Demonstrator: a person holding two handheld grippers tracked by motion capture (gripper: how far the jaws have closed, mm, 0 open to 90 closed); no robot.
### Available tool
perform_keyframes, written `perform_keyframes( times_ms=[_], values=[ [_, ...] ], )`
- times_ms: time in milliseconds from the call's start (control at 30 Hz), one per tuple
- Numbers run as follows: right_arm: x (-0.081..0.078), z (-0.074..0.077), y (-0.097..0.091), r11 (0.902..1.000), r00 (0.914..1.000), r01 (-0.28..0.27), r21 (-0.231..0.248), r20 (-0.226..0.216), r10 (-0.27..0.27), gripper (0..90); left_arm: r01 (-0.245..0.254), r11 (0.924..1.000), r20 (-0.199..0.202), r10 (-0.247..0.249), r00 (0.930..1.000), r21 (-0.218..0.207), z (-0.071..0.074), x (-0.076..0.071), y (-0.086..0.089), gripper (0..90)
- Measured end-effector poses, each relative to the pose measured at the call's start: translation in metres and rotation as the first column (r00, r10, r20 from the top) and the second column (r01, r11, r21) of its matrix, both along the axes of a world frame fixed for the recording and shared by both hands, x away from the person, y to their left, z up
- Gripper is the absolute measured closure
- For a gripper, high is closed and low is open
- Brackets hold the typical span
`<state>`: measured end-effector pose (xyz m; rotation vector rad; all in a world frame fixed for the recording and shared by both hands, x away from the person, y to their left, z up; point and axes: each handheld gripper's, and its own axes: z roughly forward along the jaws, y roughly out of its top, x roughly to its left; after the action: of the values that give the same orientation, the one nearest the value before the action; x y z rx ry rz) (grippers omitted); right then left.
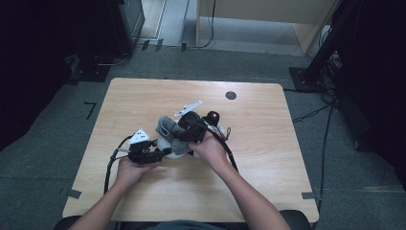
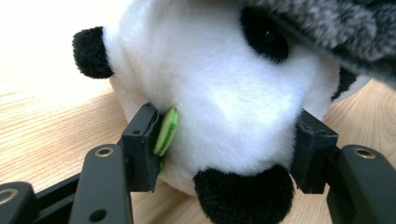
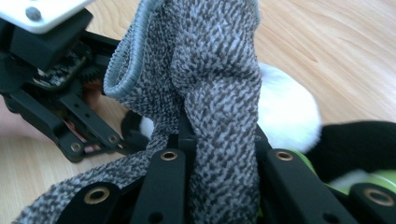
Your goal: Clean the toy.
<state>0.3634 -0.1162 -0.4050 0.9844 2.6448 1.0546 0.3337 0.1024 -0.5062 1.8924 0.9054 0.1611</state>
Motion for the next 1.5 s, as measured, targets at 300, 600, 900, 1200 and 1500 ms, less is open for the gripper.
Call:
perform_keyframes(
  times_ms=[300, 600, 900, 1200, 1500],
  values=[
    [-0.009, 0.008, -0.017, 0.9964, 0.9991, 0.024, -0.082, 0.036, -0.021, 78.0, 0.006, 1.0000, -0.009, -0.006, 0.9999, -0.002, 0.001, 0.001, 0.001, 38.1],
    [-0.006, 0.019, -0.014, 0.9974, 0.9980, 0.057, 0.045, -0.030, -0.055, 78.1, 0.001, 1.0000, -0.003, -0.001, 1.0000, -0.008, 0.001, 0.000, 0.001, 37.6],
    [-0.008, 0.000, 0.038, 0.9995, 0.9994, 0.024, -0.019, -0.024, -0.025, 77.2, -0.005, 1.0000, -0.019, 0.005, 0.9998, -0.007, 0.002, 0.000, 0.001, 37.1],
    [-0.014, -0.010, 0.013, 0.9999, 0.9997, 0.015, 0.005, -0.021, -0.015, 77.8, 0.006, 1.0000, -0.038, -0.006, 0.9993, -0.002, 0.003, 0.001, 0.001, 38.6],
    [-0.020, -0.008, -0.026, 0.9992, 0.9994, 0.027, -0.029, -0.023, -0.027, 78.6, 0.012, 0.9999, -0.039, -0.012, 0.9992, -0.010, 0.004, 0.002, 0.001, 39.3]
  ],
)
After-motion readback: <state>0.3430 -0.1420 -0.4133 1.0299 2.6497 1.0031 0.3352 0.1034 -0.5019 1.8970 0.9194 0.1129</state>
